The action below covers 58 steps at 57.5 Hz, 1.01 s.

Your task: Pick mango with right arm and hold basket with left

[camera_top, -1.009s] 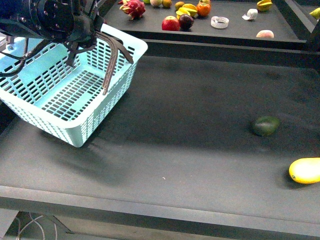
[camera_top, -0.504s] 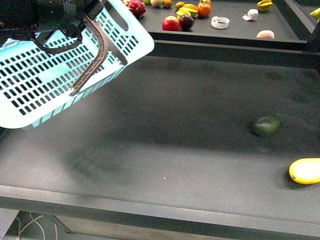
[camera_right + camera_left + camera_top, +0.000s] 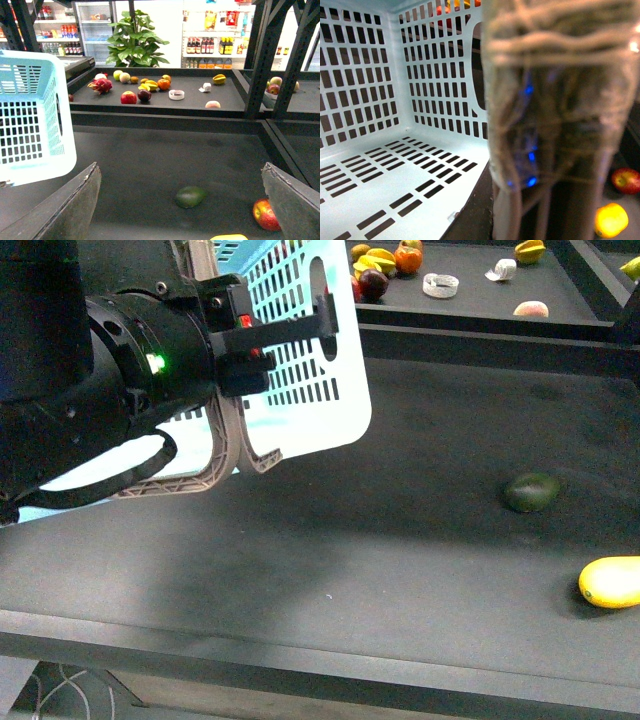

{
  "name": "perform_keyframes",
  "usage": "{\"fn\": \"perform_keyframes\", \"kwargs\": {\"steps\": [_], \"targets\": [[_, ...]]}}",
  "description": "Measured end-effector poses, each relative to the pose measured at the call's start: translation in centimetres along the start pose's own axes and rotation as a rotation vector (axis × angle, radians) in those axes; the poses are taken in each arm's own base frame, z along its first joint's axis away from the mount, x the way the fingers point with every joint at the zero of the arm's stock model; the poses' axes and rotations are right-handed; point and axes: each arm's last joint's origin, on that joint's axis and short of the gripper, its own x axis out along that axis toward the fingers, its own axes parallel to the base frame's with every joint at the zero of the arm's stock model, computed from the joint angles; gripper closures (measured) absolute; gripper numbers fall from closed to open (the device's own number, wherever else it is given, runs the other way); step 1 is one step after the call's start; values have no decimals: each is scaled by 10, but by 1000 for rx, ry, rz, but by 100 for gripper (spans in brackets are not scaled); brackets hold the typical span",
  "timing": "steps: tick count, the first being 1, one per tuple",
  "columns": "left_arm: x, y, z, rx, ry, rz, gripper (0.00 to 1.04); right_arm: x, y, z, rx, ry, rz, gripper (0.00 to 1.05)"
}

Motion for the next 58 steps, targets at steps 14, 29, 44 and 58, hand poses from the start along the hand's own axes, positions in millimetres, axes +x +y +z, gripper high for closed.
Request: {"fn": "perform_keyframes", "kwargs": {"steps": [14,29,44,58], "targets": [[-11,-27,-8,81,-3,-84,100,0,0,0,0,0,0,8],[-11,-31,-6,74,-11,-117,100,0,0,0,0,0,0,8],[-9,-25,-2,71,-28,-70,100,0,0,0,0,0,0,8],[-10,-26,-1,72,-30,-79,100,0,0,0,0,0,0,8]]}}
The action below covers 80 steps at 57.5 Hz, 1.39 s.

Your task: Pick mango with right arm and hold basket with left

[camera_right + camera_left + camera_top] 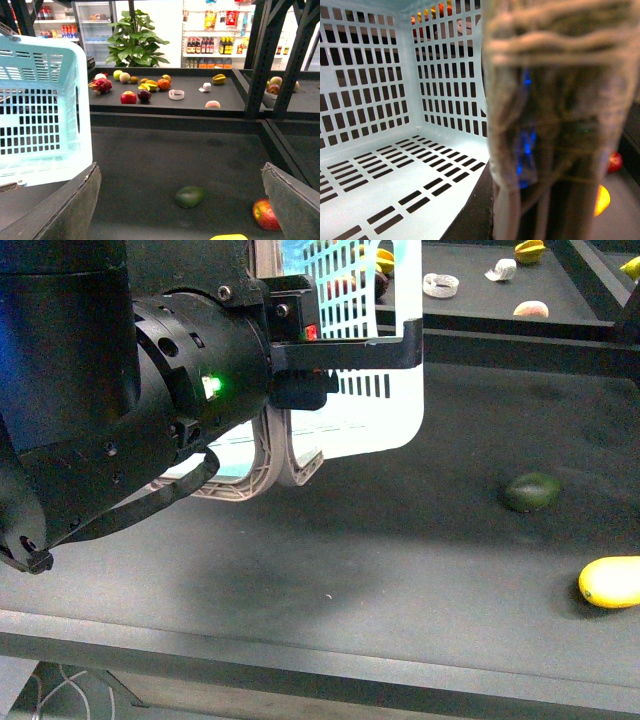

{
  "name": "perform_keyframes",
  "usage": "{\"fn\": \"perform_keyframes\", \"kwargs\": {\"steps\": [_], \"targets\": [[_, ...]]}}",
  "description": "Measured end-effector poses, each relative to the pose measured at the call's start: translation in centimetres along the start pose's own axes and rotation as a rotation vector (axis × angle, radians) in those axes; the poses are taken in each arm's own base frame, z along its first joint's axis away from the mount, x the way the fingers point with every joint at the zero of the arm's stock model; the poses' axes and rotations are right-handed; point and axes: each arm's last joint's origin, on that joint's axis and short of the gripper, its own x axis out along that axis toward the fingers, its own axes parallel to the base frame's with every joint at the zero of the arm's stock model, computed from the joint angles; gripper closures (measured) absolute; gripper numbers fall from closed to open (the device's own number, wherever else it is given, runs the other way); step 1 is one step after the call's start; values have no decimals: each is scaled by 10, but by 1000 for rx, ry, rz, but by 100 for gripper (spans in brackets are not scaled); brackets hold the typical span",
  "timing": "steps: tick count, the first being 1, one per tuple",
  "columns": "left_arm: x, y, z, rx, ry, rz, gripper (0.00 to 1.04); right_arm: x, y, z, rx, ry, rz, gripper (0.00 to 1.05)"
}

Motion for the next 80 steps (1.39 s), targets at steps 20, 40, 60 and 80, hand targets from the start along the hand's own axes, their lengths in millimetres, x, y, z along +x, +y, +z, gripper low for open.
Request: {"fn": "perform_keyframes", "kwargs": {"steps": [20,40,60,80], "targets": [[0,0,0,0,1,-1,100,0,0,0,0,0,0,8],[0,0,0,0,1,-2,100,0,0,0,0,0,0,8],[0,0,0,0,0,0,100,1,-1,-2,-45,30,-88,8],[0,0,0,0,0,-2,100,37,-17,3,-101,140,-120,8]]}}
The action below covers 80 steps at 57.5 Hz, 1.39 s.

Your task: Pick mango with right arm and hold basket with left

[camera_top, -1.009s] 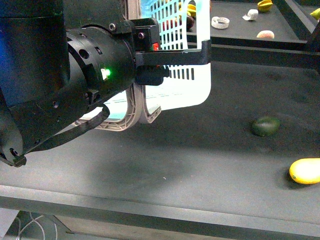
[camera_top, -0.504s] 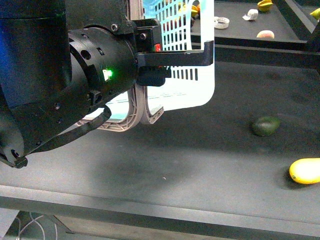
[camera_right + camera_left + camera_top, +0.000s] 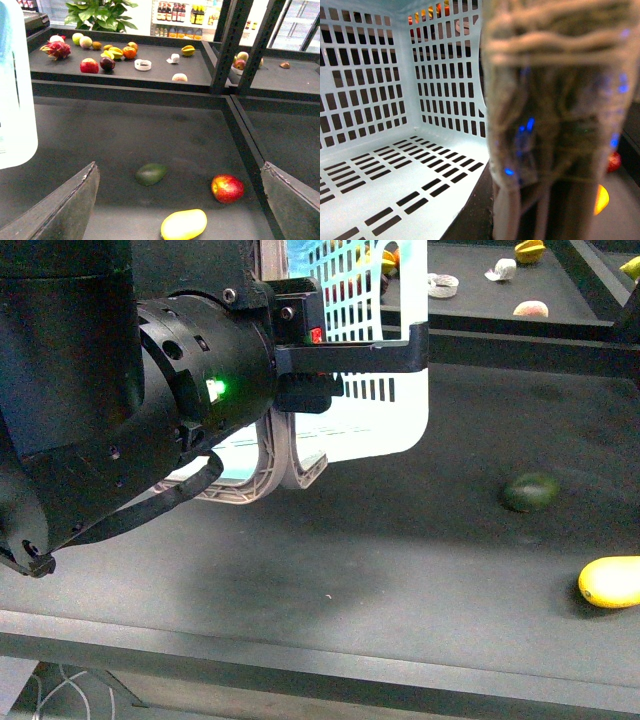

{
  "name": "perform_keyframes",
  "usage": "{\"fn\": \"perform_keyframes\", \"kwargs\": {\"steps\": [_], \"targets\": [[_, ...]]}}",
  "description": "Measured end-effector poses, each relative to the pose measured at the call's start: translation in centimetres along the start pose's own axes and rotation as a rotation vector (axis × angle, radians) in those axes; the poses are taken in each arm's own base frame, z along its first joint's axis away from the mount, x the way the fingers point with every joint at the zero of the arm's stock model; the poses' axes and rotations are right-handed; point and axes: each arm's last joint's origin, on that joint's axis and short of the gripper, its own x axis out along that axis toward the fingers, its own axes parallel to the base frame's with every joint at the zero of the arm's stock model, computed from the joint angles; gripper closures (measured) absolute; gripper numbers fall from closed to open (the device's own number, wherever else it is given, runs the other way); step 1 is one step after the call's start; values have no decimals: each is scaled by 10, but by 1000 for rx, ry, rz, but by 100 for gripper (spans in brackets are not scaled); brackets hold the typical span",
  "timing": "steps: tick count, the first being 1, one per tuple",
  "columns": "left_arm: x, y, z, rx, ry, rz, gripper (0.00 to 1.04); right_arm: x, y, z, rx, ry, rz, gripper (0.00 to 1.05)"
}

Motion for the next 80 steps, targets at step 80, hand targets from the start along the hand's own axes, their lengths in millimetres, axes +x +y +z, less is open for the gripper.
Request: {"fn": "perform_keyframes", "kwargs": {"steps": [80], "targets": [[0,0,0,1,0,1,100,210,-73,-185,-752,792,500,8]]}}
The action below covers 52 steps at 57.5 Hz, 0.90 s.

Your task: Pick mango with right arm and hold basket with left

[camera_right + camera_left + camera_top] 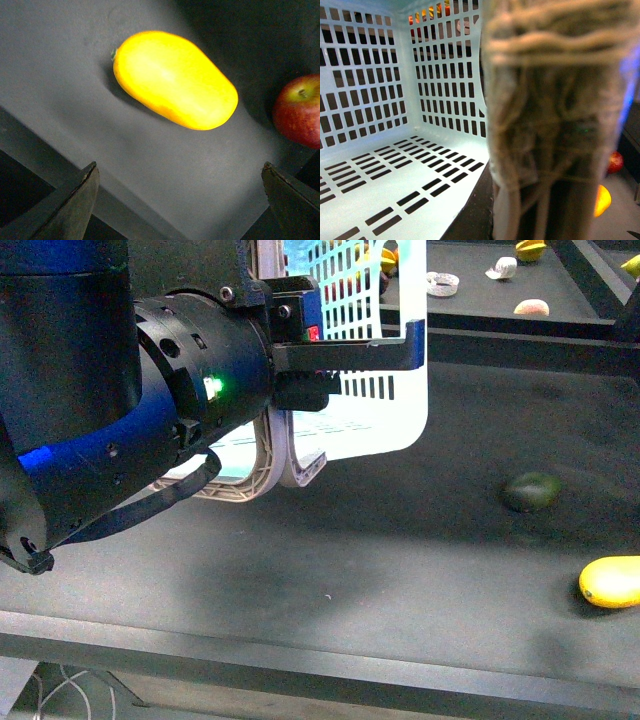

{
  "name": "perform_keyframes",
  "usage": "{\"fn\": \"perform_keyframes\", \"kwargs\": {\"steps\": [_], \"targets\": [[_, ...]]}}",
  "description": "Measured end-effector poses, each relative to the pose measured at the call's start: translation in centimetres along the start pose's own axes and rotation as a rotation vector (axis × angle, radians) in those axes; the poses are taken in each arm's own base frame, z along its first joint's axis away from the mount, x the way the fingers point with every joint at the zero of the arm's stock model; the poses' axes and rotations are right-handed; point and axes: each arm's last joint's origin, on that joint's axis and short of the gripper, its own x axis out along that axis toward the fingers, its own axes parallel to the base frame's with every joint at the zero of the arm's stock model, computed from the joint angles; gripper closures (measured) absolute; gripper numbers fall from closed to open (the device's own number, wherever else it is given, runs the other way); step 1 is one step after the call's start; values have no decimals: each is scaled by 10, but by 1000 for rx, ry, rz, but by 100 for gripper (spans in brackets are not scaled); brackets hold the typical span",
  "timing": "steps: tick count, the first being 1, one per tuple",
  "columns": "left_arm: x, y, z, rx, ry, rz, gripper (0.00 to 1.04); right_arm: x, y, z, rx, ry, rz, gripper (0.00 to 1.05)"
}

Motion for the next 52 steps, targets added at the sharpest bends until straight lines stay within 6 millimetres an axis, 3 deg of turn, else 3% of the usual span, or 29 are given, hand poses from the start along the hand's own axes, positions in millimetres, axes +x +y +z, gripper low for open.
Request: {"fn": "perform_keyframes", "kwargs": {"steps": [6,22,52], "targets": [[0,0,0,0,0,0,100,22,-7,-7,-3,32,15,8],[0,0,0,0,0,0,100,50,-20,-6,19,24,-47,8],[0,0,0,0,0,0,100,91,-10,6,160,65,-28,8]]}}
